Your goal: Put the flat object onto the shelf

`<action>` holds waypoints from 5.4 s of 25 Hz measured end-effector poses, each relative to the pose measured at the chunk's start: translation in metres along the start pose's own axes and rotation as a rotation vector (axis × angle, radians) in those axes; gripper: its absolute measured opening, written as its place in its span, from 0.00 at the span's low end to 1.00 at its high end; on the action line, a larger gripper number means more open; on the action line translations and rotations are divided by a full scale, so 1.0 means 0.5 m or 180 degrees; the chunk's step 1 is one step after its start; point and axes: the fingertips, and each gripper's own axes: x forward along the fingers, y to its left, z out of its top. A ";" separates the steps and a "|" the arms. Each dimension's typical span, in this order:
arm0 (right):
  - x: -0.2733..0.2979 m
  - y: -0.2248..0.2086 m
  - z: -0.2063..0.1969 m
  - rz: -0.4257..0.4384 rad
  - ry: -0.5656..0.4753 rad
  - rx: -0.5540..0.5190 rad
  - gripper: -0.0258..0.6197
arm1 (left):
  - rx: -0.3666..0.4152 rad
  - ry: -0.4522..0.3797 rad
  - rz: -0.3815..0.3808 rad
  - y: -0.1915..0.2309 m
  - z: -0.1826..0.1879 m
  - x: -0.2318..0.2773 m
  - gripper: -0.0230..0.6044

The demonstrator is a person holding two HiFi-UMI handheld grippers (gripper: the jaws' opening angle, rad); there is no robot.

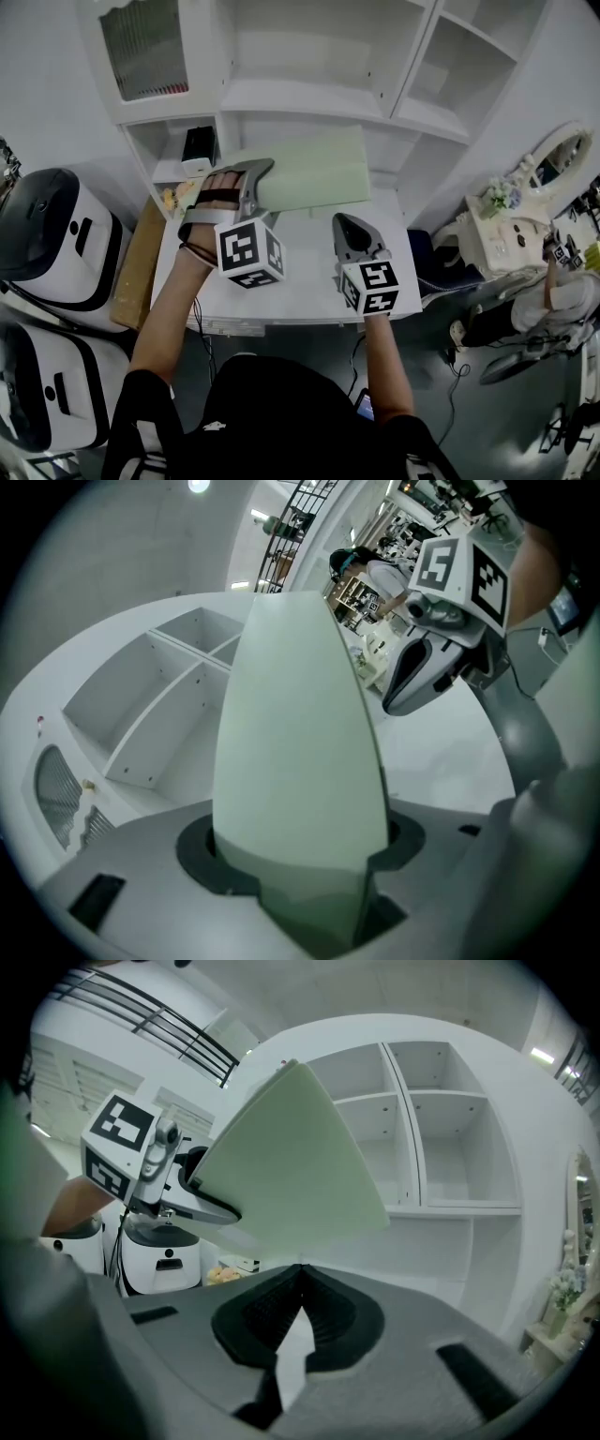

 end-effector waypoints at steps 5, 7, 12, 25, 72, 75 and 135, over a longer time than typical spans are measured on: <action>-0.004 -0.012 0.026 0.0020 -0.0087 0.0002 0.04 | 0.0205 0.0058 0.0049 0.005 0.016 0.004 0.47; -0.006 -0.014 0.038 0.0030 -0.0116 -0.0028 0.04 | 0.0282 0.0093 0.0090 0.006 0.018 0.003 0.47; -0.015 -0.026 0.063 0.0052 -0.0190 -0.0078 0.04 | 0.0422 0.0166 0.0159 0.014 0.028 0.004 0.47; -0.029 -0.038 0.122 0.0051 -0.0388 -0.0174 0.04 | 0.0697 0.0210 0.0237 0.031 0.048 -0.006 0.47; 0.002 -0.070 0.242 0.0054 -0.0584 -0.0403 0.04 | 0.1274 0.0298 0.0542 0.150 0.093 0.013 0.47; 0.005 -0.079 0.240 0.0066 -0.0571 -0.0410 0.04 | 0.1264 0.0338 0.0543 0.152 0.090 0.022 0.47; 0.271 -0.204 0.202 0.0012 -0.0301 -0.0317 0.04 | 0.1175 0.0386 0.0467 0.237 0.003 0.316 0.47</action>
